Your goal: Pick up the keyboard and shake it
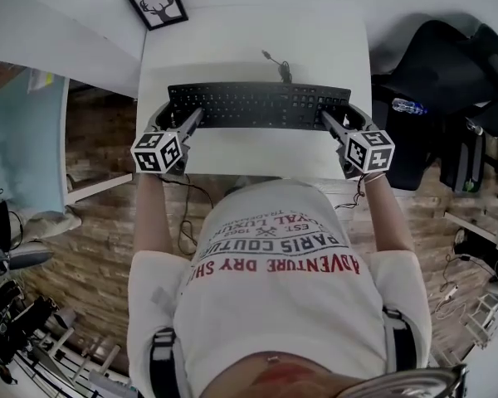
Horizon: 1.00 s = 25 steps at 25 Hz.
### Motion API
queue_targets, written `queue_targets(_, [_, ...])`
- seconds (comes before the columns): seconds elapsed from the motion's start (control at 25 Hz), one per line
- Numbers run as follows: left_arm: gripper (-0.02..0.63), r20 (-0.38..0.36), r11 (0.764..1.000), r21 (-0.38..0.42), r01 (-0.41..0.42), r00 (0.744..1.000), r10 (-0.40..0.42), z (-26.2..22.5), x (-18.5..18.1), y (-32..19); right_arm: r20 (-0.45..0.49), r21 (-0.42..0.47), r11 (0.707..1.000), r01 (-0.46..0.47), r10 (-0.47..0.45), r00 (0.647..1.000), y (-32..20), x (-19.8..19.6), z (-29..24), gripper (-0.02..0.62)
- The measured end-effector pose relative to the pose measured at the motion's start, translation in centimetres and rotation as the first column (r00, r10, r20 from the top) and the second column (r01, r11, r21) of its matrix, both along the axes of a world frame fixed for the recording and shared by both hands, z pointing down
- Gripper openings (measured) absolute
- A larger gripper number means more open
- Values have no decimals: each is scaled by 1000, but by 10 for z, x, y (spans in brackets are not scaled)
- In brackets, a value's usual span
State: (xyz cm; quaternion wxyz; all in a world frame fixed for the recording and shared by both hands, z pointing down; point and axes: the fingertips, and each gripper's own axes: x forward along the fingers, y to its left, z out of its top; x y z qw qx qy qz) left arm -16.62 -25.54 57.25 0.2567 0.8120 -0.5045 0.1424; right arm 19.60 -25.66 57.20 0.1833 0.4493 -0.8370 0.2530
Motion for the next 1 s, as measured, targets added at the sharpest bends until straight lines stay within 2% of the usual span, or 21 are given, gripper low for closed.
queue_targets(0.12, [353,11,984,181,1,1000,-3,-55,-1,-21,10,163,987,4,-5,1000,-23,0,-48,284])
queue_targets(0.28, [353,20,926,376,-11,1000,3,-122,1,-34,16,354,935,-1,-5,1000,-39,2,-105,284])
queue_targets(0.4, [353,21,868,496,-20,1000,12,-165,4,-33,19,476,880,-10,1,1000,-39,5,-140,284])
queue_targets(0.56, [353,17,774,632,-35,999,31,-217,10,-25,20,623,782,-28,20,1000,-34,12,-181,285])
queue_targets(0.64, [353,23,729,683,-44,999,39,-238,13,-19,17,678,734,-38,36,999,-31,14,-198,285])
queue_targets(0.72, [353,38,697,715,-59,998,45,-251,16,-15,-1,733,679,-39,59,998,-28,16,-214,285])
queue_targets(0.88, [353,80,662,742,-106,994,69,-257,22,-6,-61,820,572,-21,123,991,-18,18,-237,284])
queue_targets(1.0, [353,102,637,761,-124,992,73,-259,25,4,-77,844,535,-23,164,983,-10,20,-244,284])
